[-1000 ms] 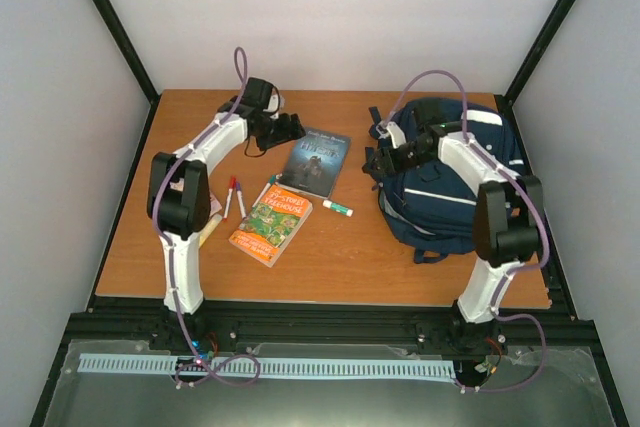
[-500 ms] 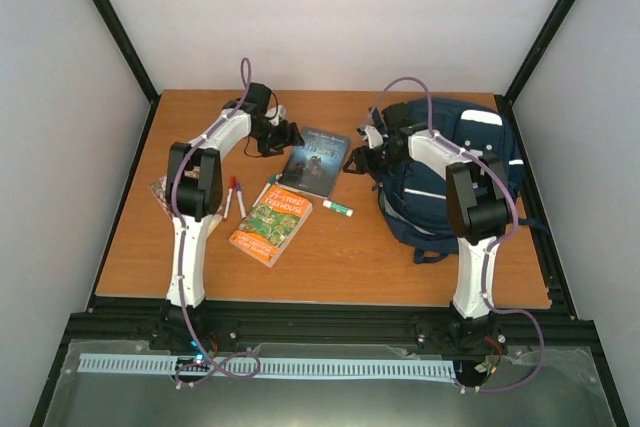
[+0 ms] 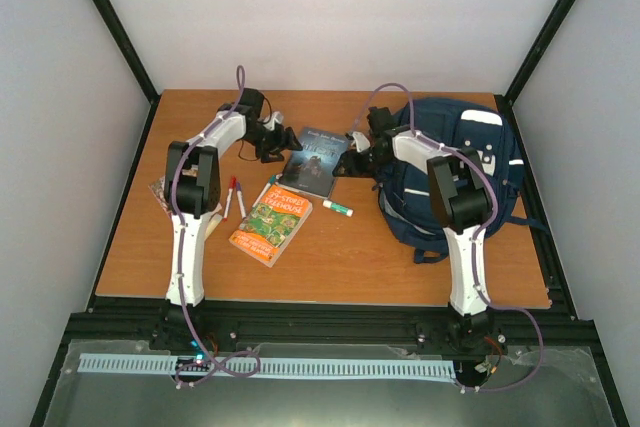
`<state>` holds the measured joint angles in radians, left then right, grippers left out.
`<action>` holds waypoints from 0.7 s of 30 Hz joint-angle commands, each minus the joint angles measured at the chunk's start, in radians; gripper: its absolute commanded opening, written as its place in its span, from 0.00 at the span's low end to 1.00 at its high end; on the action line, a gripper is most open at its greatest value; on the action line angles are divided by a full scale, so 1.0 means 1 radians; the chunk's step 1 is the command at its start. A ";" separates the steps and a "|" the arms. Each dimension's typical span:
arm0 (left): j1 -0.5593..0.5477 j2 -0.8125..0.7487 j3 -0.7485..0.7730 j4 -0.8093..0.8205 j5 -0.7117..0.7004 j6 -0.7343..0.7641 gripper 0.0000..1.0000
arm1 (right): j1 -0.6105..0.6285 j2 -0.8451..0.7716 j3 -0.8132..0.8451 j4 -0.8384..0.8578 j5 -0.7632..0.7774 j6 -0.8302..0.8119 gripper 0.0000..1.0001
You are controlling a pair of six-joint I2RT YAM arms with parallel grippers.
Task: Pack the student bag
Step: Pick up the book from the center of the board.
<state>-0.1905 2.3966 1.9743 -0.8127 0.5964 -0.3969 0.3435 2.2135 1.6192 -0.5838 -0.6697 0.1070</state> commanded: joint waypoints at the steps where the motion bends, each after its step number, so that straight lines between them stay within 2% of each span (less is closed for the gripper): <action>1: 0.005 0.034 -0.028 -0.022 0.096 -0.002 0.76 | 0.018 0.062 0.056 -0.001 -0.028 0.026 0.56; 11: -0.016 -0.041 -0.077 0.069 0.287 -0.054 0.72 | 0.020 0.131 0.090 -0.019 -0.066 0.013 0.56; 21: -0.058 -0.187 -0.159 0.170 0.324 -0.163 0.70 | 0.020 0.148 0.098 -0.025 -0.103 0.003 0.56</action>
<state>-0.1921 2.3241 1.8256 -0.7063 0.7914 -0.4877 0.3454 2.3047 1.7145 -0.5976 -0.7517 0.1196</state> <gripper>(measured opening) 0.705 0.561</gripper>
